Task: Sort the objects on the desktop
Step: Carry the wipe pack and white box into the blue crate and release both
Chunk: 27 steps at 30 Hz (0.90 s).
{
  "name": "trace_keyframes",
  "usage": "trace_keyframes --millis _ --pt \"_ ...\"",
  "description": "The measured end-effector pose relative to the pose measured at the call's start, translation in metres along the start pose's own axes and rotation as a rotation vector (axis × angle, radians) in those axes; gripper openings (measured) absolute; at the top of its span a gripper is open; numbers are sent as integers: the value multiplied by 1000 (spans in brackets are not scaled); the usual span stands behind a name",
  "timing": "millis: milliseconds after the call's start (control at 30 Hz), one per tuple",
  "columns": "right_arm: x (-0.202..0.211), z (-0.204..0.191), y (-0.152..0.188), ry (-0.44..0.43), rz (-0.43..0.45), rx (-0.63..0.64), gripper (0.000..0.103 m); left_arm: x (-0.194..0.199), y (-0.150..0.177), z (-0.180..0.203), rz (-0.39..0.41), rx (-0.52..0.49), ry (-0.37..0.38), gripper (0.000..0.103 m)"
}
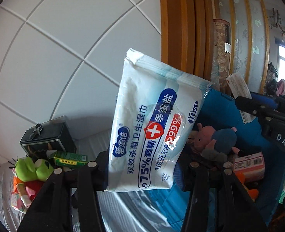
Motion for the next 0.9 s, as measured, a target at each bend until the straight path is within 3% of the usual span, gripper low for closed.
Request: trace_keyframes --millis 100,233,433,600,800,900 --pt "-26 42 -3 28 -63 -22 26 -25 -32 35 -59 -13 81 50" --pt "-62 90 14 58 -182 -47 26 -71 -48 82 -209 -21 206 50" --pt "-103 136 62 88 -390 -60 26 -135 -22 128 -464 -42 234 50" --pt "-122 152 99 72 -546 -108 26 -155 13 148 -626 -6 275 50" --pt "-123 165 115 137 -625 -68 26 -154 23 155 -660 -22 258 52" --pt "-117 158 113 143 -628 -59 26 -146 21 157 -644 -23 271 66"
Point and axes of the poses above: each gripper's, at about its wrist camera, not at the fingertips, and x roughly against the way its jaws point, z to its right, y to its underside, the point moved 9 cm from there along -x, roughly the way its jaws point, and after that the axes turned 11 degrees about -x, right-handed, at the moved point
